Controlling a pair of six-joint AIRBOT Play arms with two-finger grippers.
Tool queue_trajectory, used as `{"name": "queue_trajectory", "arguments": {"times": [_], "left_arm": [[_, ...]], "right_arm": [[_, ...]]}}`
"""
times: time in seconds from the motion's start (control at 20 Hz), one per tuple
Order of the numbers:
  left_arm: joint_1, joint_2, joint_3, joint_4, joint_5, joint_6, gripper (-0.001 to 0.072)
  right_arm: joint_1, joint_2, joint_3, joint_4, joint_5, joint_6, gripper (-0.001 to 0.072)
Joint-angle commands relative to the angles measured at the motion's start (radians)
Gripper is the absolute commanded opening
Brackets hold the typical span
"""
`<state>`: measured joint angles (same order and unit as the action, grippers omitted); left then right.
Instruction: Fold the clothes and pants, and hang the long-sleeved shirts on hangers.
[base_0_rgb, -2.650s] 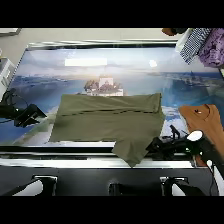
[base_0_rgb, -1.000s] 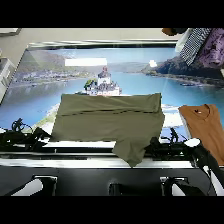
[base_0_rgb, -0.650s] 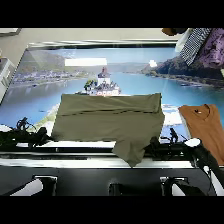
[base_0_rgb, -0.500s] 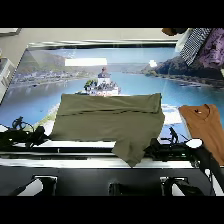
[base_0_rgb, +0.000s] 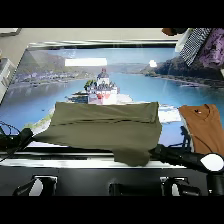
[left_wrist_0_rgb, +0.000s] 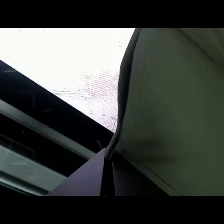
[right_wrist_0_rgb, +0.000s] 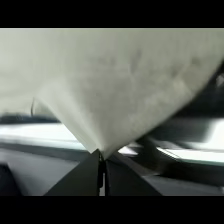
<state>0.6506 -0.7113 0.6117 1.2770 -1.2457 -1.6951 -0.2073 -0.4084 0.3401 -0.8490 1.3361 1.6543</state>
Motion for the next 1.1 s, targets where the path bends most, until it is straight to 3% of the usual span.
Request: {"name": "queue_trajectory", "arguments": {"times": [0.0,0.2,0.4,0.55,0.65,0.75,1.05], "left_arm": [[-0.034,-0.005,0.002,-0.033,0.148,-0.007,0.0014],[-0.142,-0.146,0.05,-0.055,0.369,0.023,0.0014],[-0.237,-0.335,0.154,-0.055,0.526,0.031,0.0014],[-0.283,-0.505,0.294,-0.055,0.539,0.092,0.0014],[-0.299,-0.611,0.404,-0.054,0.539,0.103,0.0014],[-0.305,-0.711,0.509,-0.054,0.517,0.102,0.0014],[-0.338,-0.899,0.615,-0.055,0.414,0.101,0.0028]], "right_arm": [[0.0,-0.043,0.082,0.0,-0.178,-0.061,0.0027],[0.0,-0.414,0.233,0.13,-0.318,-0.33,0.0027],[0.013,-0.729,0.432,0.167,-0.367,-0.439,0.0028],[0.111,-0.868,0.567,0.126,-0.463,-0.428,0.0028],[0.161,-0.95,0.641,0.031,-0.51,-0.323,0.0028],[0.185,-1.016,0.694,-0.027,-0.536,-0.292,0.0028],[0.186,-1.102,0.726,0.0,-0.571,-0.265,0.003]]}}
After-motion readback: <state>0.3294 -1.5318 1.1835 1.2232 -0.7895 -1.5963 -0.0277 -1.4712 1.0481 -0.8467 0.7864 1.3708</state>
